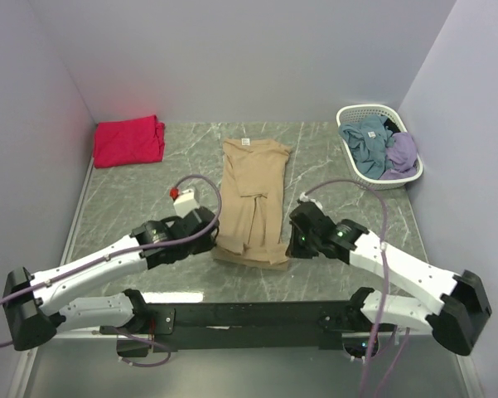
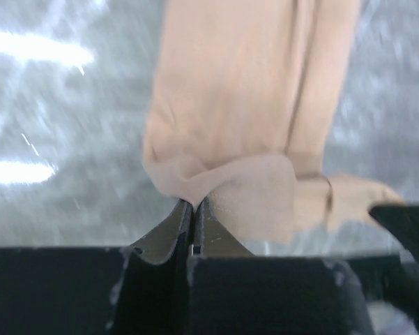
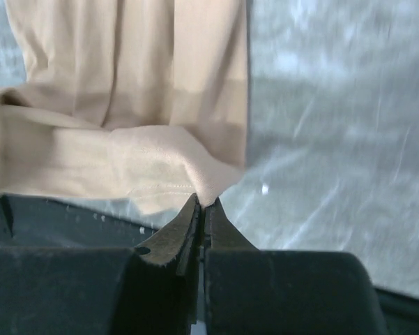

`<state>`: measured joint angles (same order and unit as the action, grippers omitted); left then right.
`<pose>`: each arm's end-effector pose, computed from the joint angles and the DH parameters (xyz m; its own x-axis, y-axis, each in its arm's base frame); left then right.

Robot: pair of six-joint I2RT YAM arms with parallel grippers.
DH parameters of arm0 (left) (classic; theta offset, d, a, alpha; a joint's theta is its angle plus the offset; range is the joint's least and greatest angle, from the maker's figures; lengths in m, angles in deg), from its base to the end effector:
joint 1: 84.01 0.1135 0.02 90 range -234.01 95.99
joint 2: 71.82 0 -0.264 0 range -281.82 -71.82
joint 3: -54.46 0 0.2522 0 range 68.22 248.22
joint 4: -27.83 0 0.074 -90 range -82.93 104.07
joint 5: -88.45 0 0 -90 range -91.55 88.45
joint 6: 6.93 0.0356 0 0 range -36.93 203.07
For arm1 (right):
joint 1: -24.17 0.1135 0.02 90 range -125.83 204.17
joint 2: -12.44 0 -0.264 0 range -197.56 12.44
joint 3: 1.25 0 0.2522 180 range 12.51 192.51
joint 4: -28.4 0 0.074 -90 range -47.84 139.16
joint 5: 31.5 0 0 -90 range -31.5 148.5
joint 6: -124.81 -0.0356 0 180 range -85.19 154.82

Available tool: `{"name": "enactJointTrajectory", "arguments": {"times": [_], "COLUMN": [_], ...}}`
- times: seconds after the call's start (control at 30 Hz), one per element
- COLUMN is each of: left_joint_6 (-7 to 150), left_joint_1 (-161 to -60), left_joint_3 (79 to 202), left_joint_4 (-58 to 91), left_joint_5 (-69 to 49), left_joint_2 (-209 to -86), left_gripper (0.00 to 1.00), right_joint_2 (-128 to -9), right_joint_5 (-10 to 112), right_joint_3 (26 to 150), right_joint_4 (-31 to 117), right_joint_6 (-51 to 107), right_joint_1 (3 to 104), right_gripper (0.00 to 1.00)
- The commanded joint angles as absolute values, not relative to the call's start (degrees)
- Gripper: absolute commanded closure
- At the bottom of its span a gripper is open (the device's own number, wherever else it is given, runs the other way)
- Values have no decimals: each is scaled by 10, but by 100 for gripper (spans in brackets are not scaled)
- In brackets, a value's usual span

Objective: Fold and stack the t-shirts
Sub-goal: Fold the tshirt

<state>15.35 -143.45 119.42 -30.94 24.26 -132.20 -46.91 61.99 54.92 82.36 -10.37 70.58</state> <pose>0.1165 -0.1669 0.2771 -0.7538 -0.3618 -0.5486 -0.1367 0.9029 -0.4076 0.1372 0.1409 0.2346 -0.9049 0.0763 -0.4187 -0.0827 0.9335 0.3488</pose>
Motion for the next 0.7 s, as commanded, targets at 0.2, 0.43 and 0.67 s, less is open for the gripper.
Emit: {"name": "enactJointTrajectory", "arguments": {"times": [0.2, 0.43, 0.67], "left_joint_6": [346, 381, 416], "left_joint_1": [-1282, -1241, -1206], "left_joint_3": [1239, 1275, 1309], "left_joint_4": [-141, -85, -62], "left_joint_5": [179, 133, 108], "left_joint_2": [-1469, -1558, -1613], "left_gripper": [99, 99, 99], "right_joint_2": [-645, -747, -802], "right_joint_5": [573, 557, 548], "right_joint_3": [689, 764, 792], "right_joint_4": [722, 732, 720], "right_joint_6": [54, 99, 108], "right_joint_1": [612, 566, 533], "right_gripper": [100, 100, 100]}}
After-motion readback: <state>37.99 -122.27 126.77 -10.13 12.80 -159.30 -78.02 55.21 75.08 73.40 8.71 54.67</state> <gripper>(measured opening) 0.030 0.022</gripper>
